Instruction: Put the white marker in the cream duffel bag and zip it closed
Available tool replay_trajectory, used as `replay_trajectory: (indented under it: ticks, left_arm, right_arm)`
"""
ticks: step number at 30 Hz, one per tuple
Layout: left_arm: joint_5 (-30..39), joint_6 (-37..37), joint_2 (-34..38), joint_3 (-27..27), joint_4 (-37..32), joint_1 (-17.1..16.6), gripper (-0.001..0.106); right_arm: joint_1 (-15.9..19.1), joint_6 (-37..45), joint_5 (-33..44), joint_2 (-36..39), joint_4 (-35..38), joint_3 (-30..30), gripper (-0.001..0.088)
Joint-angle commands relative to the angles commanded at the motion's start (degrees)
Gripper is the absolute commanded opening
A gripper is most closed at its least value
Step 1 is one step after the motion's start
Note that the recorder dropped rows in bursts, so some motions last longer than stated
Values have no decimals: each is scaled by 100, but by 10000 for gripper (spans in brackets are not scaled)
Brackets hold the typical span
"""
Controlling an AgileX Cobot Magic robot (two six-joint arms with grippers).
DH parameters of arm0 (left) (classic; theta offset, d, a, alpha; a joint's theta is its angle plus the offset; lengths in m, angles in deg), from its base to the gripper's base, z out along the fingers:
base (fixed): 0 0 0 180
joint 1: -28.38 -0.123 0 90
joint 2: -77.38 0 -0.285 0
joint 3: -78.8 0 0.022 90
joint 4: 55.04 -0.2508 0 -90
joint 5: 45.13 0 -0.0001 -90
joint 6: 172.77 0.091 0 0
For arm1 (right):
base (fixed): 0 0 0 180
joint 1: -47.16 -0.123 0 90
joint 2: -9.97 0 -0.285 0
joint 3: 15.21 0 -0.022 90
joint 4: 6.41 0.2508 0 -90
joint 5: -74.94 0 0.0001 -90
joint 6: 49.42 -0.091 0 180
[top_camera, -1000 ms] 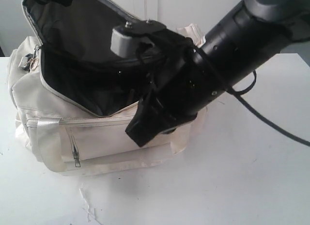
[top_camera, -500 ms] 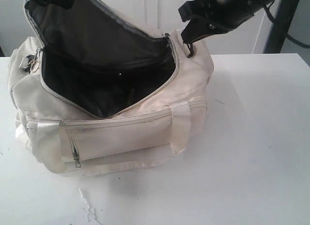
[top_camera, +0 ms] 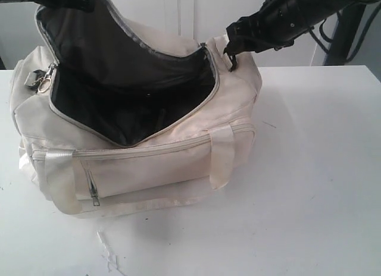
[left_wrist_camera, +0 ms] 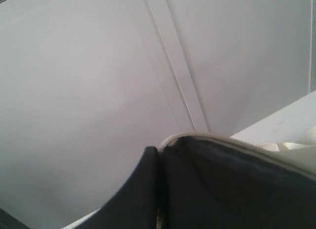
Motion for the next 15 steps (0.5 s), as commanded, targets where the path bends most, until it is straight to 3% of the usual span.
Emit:
replay_trajectory:
  ticks: [4, 8, 15]
  left_arm:
    - [88, -24, 0, 0, 0, 0, 0]
    - [200, -24, 0, 0, 0, 0, 0]
    - [202, -24, 0, 0, 43, 0, 0]
  right_arm:
    - [0, 13, -196, 199, 0, 0, 420]
    - [0, 13, -170, 222, 0, 0, 17]
    - [0, -329, 138, -132, -537, 0, 0]
